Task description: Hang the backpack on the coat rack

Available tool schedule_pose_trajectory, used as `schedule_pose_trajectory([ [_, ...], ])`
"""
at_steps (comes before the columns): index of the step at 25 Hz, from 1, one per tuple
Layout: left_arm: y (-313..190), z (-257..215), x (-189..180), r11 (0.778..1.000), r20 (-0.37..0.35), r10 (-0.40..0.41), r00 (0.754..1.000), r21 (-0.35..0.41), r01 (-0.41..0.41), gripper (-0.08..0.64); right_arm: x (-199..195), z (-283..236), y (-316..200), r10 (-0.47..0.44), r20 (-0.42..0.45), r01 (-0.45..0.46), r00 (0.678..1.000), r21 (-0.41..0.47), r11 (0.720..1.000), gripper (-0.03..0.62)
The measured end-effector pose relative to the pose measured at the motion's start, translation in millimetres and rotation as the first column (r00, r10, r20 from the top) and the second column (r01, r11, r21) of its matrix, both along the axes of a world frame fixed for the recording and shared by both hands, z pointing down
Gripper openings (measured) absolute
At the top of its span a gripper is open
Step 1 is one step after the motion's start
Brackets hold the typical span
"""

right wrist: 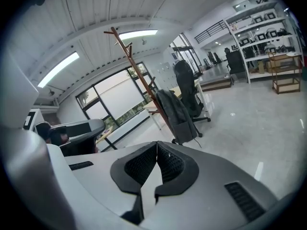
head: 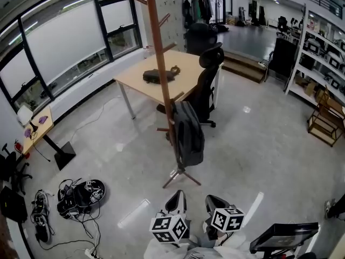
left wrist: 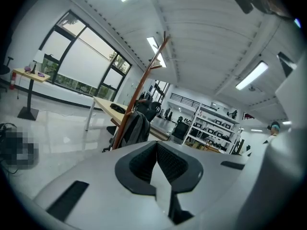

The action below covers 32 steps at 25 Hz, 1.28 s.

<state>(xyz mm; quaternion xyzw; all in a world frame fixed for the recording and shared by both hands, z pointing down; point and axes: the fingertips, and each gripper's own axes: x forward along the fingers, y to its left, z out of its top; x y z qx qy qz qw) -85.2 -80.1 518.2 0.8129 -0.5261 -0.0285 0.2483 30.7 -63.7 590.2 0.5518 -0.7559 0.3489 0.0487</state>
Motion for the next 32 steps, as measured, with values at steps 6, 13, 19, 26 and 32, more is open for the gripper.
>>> schedule_pose_trajectory([
  [6, 18.2, 3.0, 19.6, 1.0, 0.033, 0.026, 0.999, 0.004, -0.026, 0.003, 0.8, -7.7, 10.3, -0.031, -0.032, 0.032, 0.999, 0.043, 0.999, 0.012],
  [13, 30.2, 6.0, 41.1, 0.999, 0.047, 0.032, 0.998, -0.03, -0.031, 0.002, 11.6, -11.9, 13.4, -0.061, -0.057, 0.064, 0.997, 0.067, 0.996, 0.012],
  [19, 28.4, -1.0, 50.4, 0.999, 0.066, 0.031, 0.997, -0.025, -0.029, 0.002, 13.4, -27.5, 8.0, -0.078, -0.06, 0.084, 0.995, 0.109, 0.99, 0.012],
  [26, 28.6, -0.7, 54.6, 0.999, 0.058, 0.016, 0.998, -0.032, -0.014, 0.002, 15.1, -33.2, 9.9, -0.119, -0.138, 0.139, 0.983, 0.141, 0.98, 0.012],
  [32, 24.9, 1.6, 56.5, 0.999, 0.04, 0.0, 0.999, -0.044, 0.002, 0.002, 22.5, -35.0, 6.4, -0.117, -0.138, 0.138, 0.984, 0.149, 0.979, 0.011],
])
